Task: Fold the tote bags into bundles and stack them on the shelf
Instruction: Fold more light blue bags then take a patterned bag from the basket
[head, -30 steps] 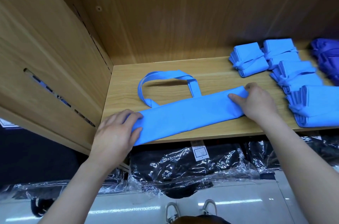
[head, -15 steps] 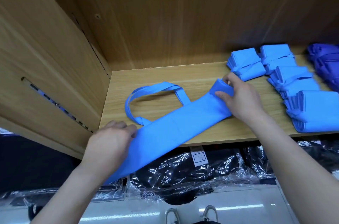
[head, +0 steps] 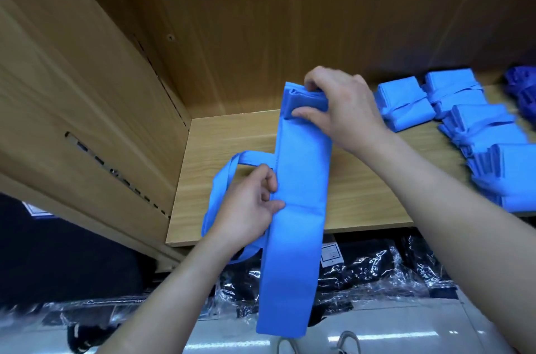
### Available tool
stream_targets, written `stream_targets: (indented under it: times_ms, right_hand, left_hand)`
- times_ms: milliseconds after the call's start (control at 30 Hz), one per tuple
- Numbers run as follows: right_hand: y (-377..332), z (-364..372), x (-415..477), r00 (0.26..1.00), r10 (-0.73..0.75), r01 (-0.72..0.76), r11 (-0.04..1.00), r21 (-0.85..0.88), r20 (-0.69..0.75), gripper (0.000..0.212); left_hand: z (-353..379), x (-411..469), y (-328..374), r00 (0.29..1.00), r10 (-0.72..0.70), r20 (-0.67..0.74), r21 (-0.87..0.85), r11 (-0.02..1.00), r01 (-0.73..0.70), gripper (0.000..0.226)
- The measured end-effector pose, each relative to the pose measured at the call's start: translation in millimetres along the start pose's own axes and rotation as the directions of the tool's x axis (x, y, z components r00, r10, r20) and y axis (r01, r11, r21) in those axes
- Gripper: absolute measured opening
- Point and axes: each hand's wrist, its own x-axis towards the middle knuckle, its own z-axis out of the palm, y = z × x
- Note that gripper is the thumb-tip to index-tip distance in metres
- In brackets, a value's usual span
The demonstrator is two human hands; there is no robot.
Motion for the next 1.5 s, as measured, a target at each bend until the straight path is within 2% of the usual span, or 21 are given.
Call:
stream_targets:
  times_ms: [67, 133, 233, 300, 400, 467, 533, 567, 633, 700, 767, 833, 967, 1033, 1100, 1133, 1200, 1267, 1300, 1400, 1500]
  right_hand:
    - [-2.3, 1.3, -4.4, 0.98, 0.184, -0.178, 0.981, 0.082, -0.08, 0.056]
    - [-5.1, -2.9, -19.6, 0.906, 0.422, -0.405, 0.889, 0.216, -0.039, 0.079]
    - [-8.4, 8.3, -59.9, 0.747, 0.567, -0.662, 0.681, 0.313, 0.347, 0.089]
    - [-8.8, 24.1, -82.1, 0.685, 0.562, -0.721, 0.615, 0.319, 0.463, 0.084]
    - [-6.7, 40.7, -91.8, 0.682, 0.598, -0.725, 0.628, 0.282, 0.422, 0.065]
    - [-8.5, 43.2, -92.3, 0.701, 0.587, -0.703, 0.665, 0.253, 0.405, 0.053]
    - [-10.5, 44.3, -93.3, 0.733, 0.54, -0.653, 0.729, 0.204, 0.414, 0.044]
    - [-11.2, 44.9, -94.2, 0.755, 0.507, -0.613, 0.771, 0.171, 0.416, 0.04]
    - [-10.3, 46.5, -94.9, 0.796, 0.452, -0.532, 0.84, 0.109, 0.402, 0.033]
    - [-6.4, 49.0, -94.6, 0.821, 0.426, -0.5, 0.858, 0.117, 0.381, 0.026]
    - [-3.9, 50.8, -96.5, 0.844, 0.375, -0.456, 0.878, 0.144, 0.383, 0.018]
    - [-3.5, 51.0, -100.2, 0.874, 0.275, -0.36, 0.92, 0.153, 0.399, 0.017]
    - [6.2, 40.6, -108.2, 0.89, 0.069, -0.188, 0.956, 0.225, 0.451, 0.031]
    - [12.7, 26.1, -109.9, 0.842, 0.056, -0.256, 0.918, 0.304, 0.537, 0.045]
    - [12.1, 11.8, -108.7, 0.734, 0.098, -0.439, 0.823, 0.36, 0.672, 0.054]
    - [9.4, 9.0, -108.4, 0.686, 0.12, -0.537, 0.75, 0.387, 0.718, 0.052]
    - [0.2, 12.4, -109.3, 0.678, 0.231, -0.657, 0.616, 0.434, 0.698, 0.031]
    - [-7.4, 20.3, -109.2, 0.707, 0.4, -0.669, 0.647, 0.366, 0.583, 0.01]
    - [-10.1, 24.1, -110.3, 0.71, 0.45, -0.662, 0.688, 0.297, 0.542, 0.013]
    - [-18.6, 30.6, -111.4, 0.703, 0.536, -0.652, 0.748, 0.123, 0.467, 0.025]
    - [-24.4, 33.3, -110.6, 0.691, 0.587, -0.643, 0.766, -0.013, 0.421, 0.032]
  left_hand:
    - [4.2, 1.8, -1.2, 0.996, -0.013, -0.09, 0.0, 1.0, 0.013, 0.037]
    - [8.3, 5.8, -2.5, 0.988, -0.035, -0.15, -0.061, 0.998, 0.026, 0.036]
    - [12.8, 14.5, -3.7, 0.978, -0.084, -0.191, -0.219, 0.975, 0.04, 0.035]
    - [15.8, 20.1, -6.3, 0.973, -0.132, -0.191, -0.295, 0.953, 0.071, 0.034]
    - [19.3, 22.1, -8.4, 0.98, -0.131, -0.15, -0.219, 0.971, 0.097, 0.037]
    - [15.4, 16.1, -3.2, 0.994, -0.001, -0.108, 0.112, 0.994, 0.014, 0.032]
    - [5.1, 2.1, 8.5, 0.983, 0.18, -0.034, 0.594, 0.795, -0.125, 0.03]
    - [0.4, -5.2, 11.8, 0.963, 0.271, 0.018, 0.669, 0.712, -0.213, 0.033]
    - [-7.4, -19.7, 12.0, 0.923, 0.305, 0.236, 0.605, 0.697, -0.385, 0.045]
    - [-8.2, -31.0, 3.3, 0.866, 0.198, 0.46, 0.503, 0.745, -0.438, 0.078]
    - [-1.6, -34.4, -14.1, 0.845, 0.14, 0.515, 0.592, 0.655, -0.469, 0.102]
    - [6.4, -32.5, -28.1, 0.868, 0.261, 0.422, 0.634, 0.6, -0.488, 0.089]
    - [8.3, -22.7, -27.9, 0.926, 0.344, 0.158, 0.48, 0.792, -0.377, 0.051]
    - [2.0, -17.2, -15.4, 0.964, 0.25, 0.091, 0.382, 0.885, -0.265, 0.04]
    - [-6.2, -6.1, -1.0, 0.992, 0.129, -0.001, 0.318, 0.94, -0.122, 0.019]
    - [-9.1, 0.9, 2.2, 0.997, 0.066, -0.033, 0.3, 0.953, -0.053, 0.028]
    - [-11.3, 14.1, 2.2, 0.996, -0.085, 0.002, 0.182, 0.98, 0.083, 0.048]
    - [-7.3, 20.1, 1.2, 0.984, -0.164, 0.07, 0.042, 0.986, 0.161, 0.062]
    - [-4.8, 18.1, 2.9, 0.98, -0.187, 0.069, 0.026, 0.982, 0.186, 0.06]
    - [0.5, 5.6, 7.8, 0.984, -0.165, -0.074, 0.197, 0.964, 0.176, 0.034]
    - [-2.7, -12.1, 11.0, 0.961, 0.116, -0.25, 0.545, 0.837, 0.04, 0.054]
